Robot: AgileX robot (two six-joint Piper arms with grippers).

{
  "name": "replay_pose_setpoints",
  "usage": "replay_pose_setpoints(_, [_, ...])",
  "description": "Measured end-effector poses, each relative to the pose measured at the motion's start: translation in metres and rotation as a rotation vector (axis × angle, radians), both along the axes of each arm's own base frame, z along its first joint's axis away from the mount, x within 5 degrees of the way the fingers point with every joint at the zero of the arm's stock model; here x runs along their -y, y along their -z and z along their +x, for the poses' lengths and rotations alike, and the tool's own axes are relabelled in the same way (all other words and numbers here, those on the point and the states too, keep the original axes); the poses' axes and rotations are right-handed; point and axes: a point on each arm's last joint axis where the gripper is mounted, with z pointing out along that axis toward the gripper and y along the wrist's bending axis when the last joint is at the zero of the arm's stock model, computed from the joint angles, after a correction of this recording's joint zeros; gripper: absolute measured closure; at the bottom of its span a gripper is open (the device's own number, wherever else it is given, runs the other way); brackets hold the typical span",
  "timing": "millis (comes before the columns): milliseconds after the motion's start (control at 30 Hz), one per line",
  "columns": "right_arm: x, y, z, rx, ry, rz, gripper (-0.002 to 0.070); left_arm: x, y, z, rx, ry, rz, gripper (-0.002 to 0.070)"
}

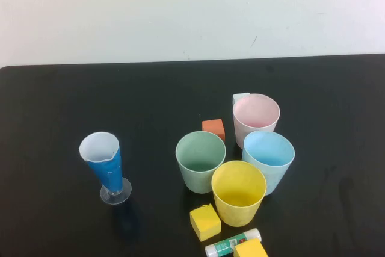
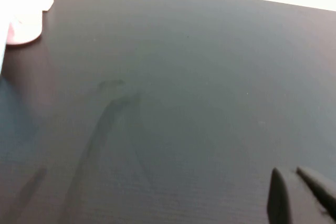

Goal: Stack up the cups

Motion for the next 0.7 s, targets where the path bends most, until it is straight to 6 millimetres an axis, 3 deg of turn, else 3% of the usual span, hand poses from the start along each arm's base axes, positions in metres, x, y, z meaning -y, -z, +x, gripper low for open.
replay_pose_setpoints(267, [0.000, 0.000, 0.000, -0.001, 0.005, 0.016, 0.0678, 0.000, 0.000, 0.000, -0.002, -0.006, -0.021, 0.0677])
replay_pose_setpoints(500, [0.000, 0.000, 0.000, -0.005, 0.028, 0.090, 0.0678, 0.002, 0.000, 0.000, -0.014, -0.020, -0.159, 0.0677])
replay_pose_setpoints(600, [-0.002, 0.000, 0.000, -0.016, 0.062, 0.277, 0.0678, 0.005, -0.002, 0.000, -0.010, -0.016, -0.277, 0.0677])
replay_pose_setpoints(700, [-0.008, -0.002, 0.000, -0.037, 0.098, 0.603, 0.0678, 0.012, -0.004, -0.001, -0.040, -0.015, -0.563, 0.0677])
